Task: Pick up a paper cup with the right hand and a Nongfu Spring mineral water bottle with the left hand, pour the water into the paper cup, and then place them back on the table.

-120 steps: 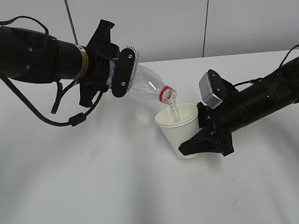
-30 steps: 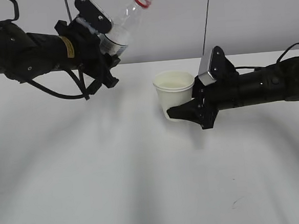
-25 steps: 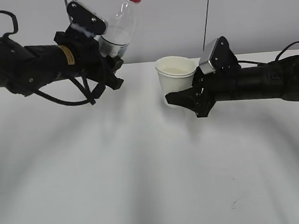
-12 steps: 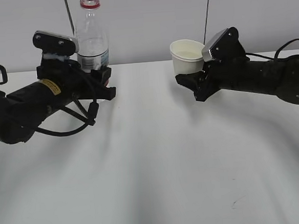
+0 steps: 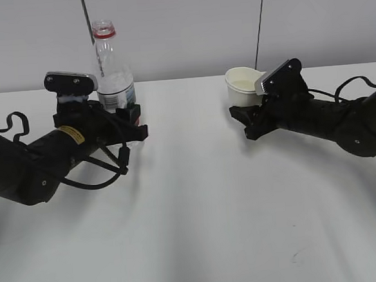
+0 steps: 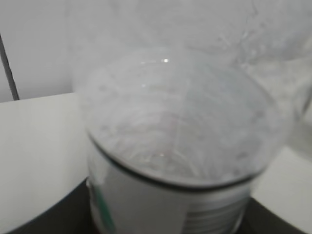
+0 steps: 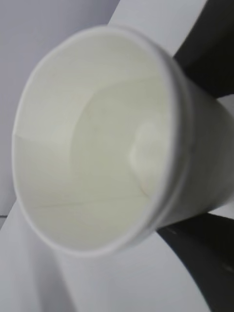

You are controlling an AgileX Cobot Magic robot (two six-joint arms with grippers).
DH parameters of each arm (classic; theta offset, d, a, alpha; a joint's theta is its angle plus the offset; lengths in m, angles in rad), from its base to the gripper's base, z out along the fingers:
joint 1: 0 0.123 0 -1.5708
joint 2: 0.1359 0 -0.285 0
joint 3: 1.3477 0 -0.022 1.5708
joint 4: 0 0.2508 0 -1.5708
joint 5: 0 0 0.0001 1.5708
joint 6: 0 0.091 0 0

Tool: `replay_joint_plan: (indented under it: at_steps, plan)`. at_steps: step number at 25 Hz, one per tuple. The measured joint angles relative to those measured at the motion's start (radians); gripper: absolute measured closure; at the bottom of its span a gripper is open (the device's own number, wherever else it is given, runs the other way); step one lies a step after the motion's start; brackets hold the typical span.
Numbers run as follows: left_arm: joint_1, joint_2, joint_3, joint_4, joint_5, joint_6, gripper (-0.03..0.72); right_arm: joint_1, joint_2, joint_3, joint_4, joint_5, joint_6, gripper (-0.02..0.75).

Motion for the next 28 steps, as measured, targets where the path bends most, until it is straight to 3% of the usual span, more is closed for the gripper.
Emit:
replay_joint_plan:
  at_steps: [7, 28]
  plan:
    - [0.0, 0.053, 0.0, 0.001, -0.065, -0.048, 0.347, 0.0, 0.059, 0.0, 0.098, -0.073, -0.075, 0.279]
    - [0.0, 0.134, 0.0, 0.092, -0.201, -0.085, 0.347, 0.0, 0.122, 0.0, 0.131, -0.176, -0.086, 0.279]
